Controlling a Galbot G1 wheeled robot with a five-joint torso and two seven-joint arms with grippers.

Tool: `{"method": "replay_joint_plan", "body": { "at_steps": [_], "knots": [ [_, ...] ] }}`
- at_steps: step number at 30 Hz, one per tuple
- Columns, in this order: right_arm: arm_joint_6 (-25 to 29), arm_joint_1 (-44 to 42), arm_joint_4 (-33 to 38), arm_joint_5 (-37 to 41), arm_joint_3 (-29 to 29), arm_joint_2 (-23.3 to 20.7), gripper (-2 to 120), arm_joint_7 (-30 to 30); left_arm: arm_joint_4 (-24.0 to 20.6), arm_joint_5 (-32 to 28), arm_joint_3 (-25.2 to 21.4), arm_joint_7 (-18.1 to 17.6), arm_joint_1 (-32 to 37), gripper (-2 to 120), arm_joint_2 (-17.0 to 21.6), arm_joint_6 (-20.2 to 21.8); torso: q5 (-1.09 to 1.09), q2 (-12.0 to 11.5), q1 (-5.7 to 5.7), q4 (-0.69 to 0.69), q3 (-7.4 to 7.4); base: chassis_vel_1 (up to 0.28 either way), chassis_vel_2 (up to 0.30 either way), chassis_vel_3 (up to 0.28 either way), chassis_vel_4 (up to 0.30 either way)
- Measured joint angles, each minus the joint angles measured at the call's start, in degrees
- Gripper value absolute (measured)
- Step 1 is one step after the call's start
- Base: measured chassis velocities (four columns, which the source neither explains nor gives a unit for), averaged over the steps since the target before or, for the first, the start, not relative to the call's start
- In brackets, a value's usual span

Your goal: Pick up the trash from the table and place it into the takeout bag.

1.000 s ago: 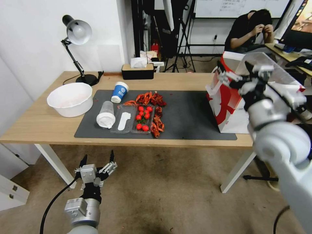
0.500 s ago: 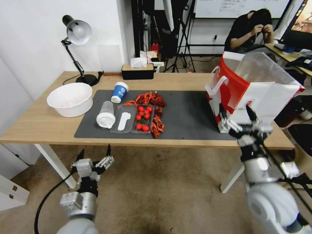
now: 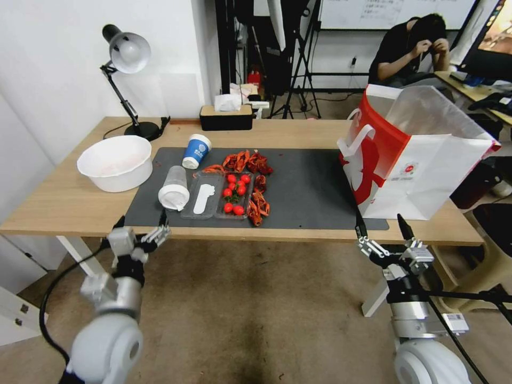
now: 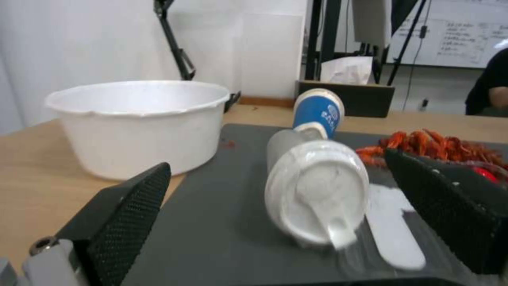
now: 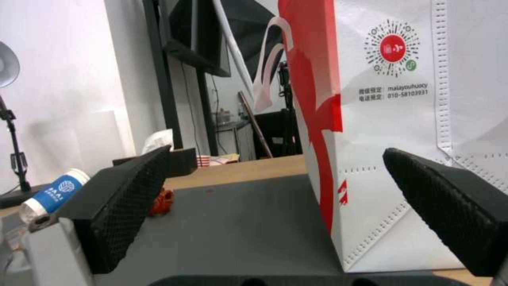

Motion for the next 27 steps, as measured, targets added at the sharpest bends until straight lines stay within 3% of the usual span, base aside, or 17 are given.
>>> {"method": "replay_joint_plan", "body": {
  "at_steps": [9,10,12,14,23,27],
  "knots": [
    [0.4,-1.4,-0.8,-1.3,-1.0,1.3,100,-0.2,3.5,-5.5,0.0,-1.3,-7.6,100,6.5,3.3,-0.02,0.0,0.00,-0.01,0.00,0.000,0.000,0.000,0.000],
    [0.3,-1.6,-0.7,-1.6,-1.1,1.6,100,-0.1,6.0,-8.4,1.0,-1.3,-11.9,100,9.4,4.0,-0.03,0.0,0.00,-0.02,0.00,0.000,0.000,0.000,0.000],
    [0.2,-1.4,-0.7,-1.7,-1.6,1.5,100,-0.1,7.2,-10.3,1.1,-1.3,-13.7,100,10.6,4.0,-0.02,0.0,0.00,-0.07,0.00,0.000,0.000,0.000,0.000],
    [-0.4,0.2,-1.4,-1.8,-3.3,0.7,100,-0.1,8.2,-14.7,0.8,-1.6,-15.2,100,12.4,4.1,0.00,0.0,0.00,0.02,0.01,0.000,0.000,0.000,0.000],
    [-1.1,1.7,-2.4,-3.0,-4.9,0.1,100,0.0,10.9,-20.4,2.9,-1.6,-20.7,100,13.6,5.1,-0.01,0.0,0.01,-0.02,0.00,0.000,0.000,0.000,0.000],
    [-1.3,2.1,-3.1,-3.6,-5.5,0.1,100,0.1,11.8,-22.7,4.3,0.6,-22.5,100,13.5,5.7,-0.01,0.0,0.00,-0.02,0.00,0.000,0.000,0.000,0.000]
  ]
}}
